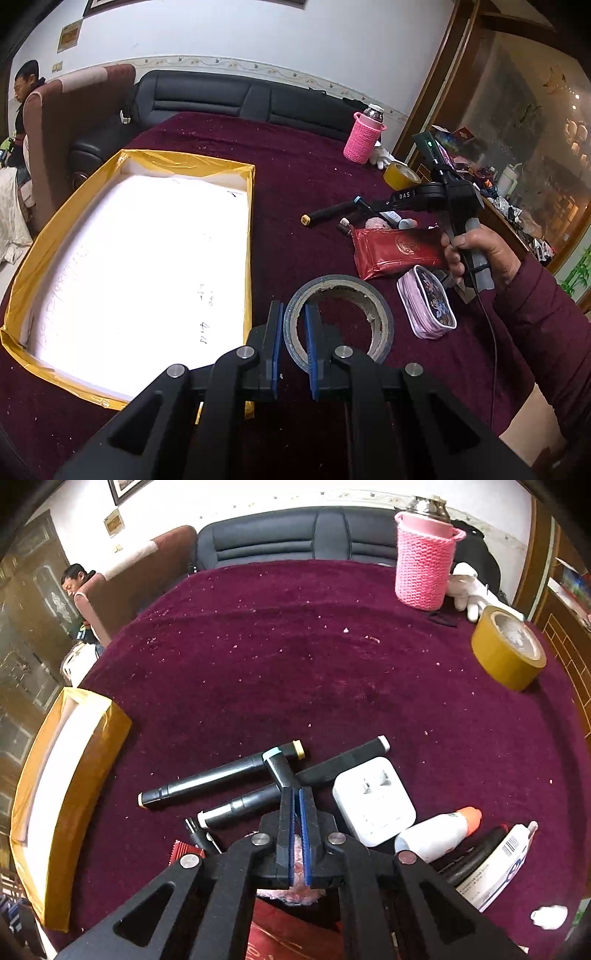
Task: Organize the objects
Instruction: 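Carry the tape roll with the left gripper while the right carries the marker to the tray, then open the left gripper over the tray while the right releases the marker beside the tape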
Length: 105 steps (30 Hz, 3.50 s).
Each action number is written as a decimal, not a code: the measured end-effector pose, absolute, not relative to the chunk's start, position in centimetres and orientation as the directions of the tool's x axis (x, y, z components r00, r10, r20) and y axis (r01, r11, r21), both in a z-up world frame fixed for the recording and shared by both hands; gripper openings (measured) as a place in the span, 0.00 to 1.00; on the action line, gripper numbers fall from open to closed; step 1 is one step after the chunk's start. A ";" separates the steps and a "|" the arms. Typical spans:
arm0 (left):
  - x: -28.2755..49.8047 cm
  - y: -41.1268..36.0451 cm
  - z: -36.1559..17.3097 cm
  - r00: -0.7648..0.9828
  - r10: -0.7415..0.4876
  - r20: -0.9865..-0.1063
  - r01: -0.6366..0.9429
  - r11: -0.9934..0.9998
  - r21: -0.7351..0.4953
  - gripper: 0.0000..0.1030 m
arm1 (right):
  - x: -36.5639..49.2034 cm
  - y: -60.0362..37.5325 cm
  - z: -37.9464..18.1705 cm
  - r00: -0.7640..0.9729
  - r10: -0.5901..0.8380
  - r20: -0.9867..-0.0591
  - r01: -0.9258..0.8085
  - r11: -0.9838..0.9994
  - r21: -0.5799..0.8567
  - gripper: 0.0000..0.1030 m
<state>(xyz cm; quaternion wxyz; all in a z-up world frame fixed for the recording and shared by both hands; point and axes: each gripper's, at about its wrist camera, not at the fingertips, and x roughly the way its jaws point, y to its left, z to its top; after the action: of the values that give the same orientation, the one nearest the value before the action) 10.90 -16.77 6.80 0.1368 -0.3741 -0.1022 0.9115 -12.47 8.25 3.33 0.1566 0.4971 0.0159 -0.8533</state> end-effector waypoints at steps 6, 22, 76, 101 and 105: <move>10.9 -16.6 6.5 -0.678 0.334 -0.655 -0.181 -0.939 -0.292 0.11 | -13.5 7.2 3.1 -0.412 -0.254 -0.875 0.306 -0.943 0.130 0.52; 10.9 -16.9 6.6 -0.687 0.354 -0.635 -0.185 -0.930 -0.318 0.11 | -13.2 7.9 1.4 -0.473 -0.119 -0.873 0.195 -0.980 0.028 0.28; -9.0 -26.4 4.2 -0.623 0.121 -0.773 0.052 -0.979 -0.195 0.10 | -12.9 -11.0 2.8 -0.323 -0.527 -0.786 0.283 -0.847 0.451 0.18; -2.8 -23.9 2.9 -0.606 0.268 -0.749 0.043 -0.929 -0.368 0.64 | -3.5 -0.8 6.9 -0.475 -0.610 -0.634 0.279 -0.788 0.549 0.58; -1.3 -23.0 2.7 -0.597 0.307 -0.741 0.013 -0.920 -0.391 0.64 | -0.9 2.1 6.5 -0.490 -0.607 -0.625 0.261 -0.787 0.559 0.59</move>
<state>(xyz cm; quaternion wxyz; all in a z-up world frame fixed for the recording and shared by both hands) -1.29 -22.99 2.71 0.0839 -0.4410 -0.1812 0.8750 -0.88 2.11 6.47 0.2583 0.4338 -0.1996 -0.8398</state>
